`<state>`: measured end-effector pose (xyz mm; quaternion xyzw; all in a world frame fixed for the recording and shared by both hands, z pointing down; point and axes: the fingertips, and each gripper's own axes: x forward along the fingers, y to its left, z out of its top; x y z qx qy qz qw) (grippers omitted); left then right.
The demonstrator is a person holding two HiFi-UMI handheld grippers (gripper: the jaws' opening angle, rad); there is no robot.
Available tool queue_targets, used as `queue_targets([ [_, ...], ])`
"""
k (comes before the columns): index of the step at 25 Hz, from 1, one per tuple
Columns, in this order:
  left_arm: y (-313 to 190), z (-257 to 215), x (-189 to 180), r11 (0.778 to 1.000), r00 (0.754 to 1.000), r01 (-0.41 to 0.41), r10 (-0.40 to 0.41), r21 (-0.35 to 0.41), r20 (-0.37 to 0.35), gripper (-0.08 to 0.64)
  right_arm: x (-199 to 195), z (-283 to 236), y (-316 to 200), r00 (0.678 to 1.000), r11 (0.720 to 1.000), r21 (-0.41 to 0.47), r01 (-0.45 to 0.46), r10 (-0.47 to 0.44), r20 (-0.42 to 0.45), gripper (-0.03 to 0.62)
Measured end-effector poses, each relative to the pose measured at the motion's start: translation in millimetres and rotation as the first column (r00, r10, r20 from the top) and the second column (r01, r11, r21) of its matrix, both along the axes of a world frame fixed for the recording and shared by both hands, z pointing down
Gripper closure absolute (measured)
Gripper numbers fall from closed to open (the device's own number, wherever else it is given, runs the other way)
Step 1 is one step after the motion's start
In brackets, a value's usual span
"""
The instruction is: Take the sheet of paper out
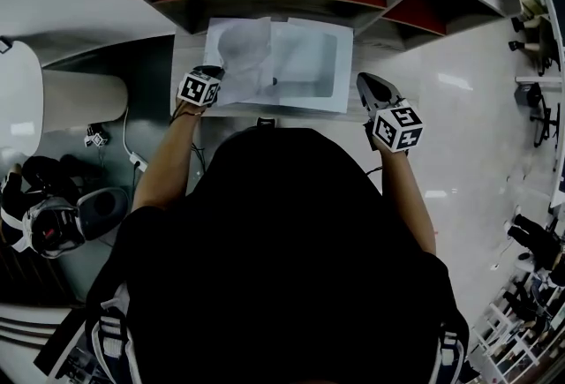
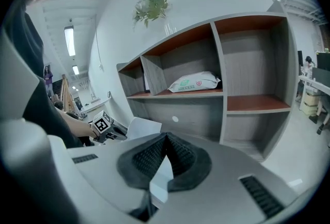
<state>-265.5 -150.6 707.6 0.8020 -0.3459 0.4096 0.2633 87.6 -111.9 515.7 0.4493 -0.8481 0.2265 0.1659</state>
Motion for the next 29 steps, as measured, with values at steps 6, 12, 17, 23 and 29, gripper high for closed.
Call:
queue_targets([
  [6,16.3,-16.3,9.0,0.999,0.999,0.031,-0.03,0.035,-0.013,0.541,-0.9,-13.4,9.6,0.999,0.998,0.031,0.053,-0.053,-0.011,0.58],
  [12,26.7,-28.4,12.2,0.996,0.998,0.065,-0.065,0.061,-0.014,0.541,5.2,-22.6,10.6,0.997,0.995,0.058,0.077,-0.076,-0.019,0.58],
  [17,33.7,-36.7,14.0,0.994,0.997,0.079,-0.079,0.079,-0.011,0.541,10.2,-24.3,13.1,0.996,0.994,0.069,0.084,-0.082,-0.024,0.58],
  [23,36.0,-45.6,10.7,0.988,0.993,0.114,-0.113,0.107,-0.014,0.541,12.8,-24.9,15.5,0.995,0.993,0.075,0.096,-0.094,-0.037,0.58],
  [29,40.2,-51.5,12.0,0.985,0.991,0.13,-0.129,0.117,-0.018,0.541,19.9,-24.6,19.0,0.995,0.993,0.076,0.091,-0.088,-0.046,0.578],
])
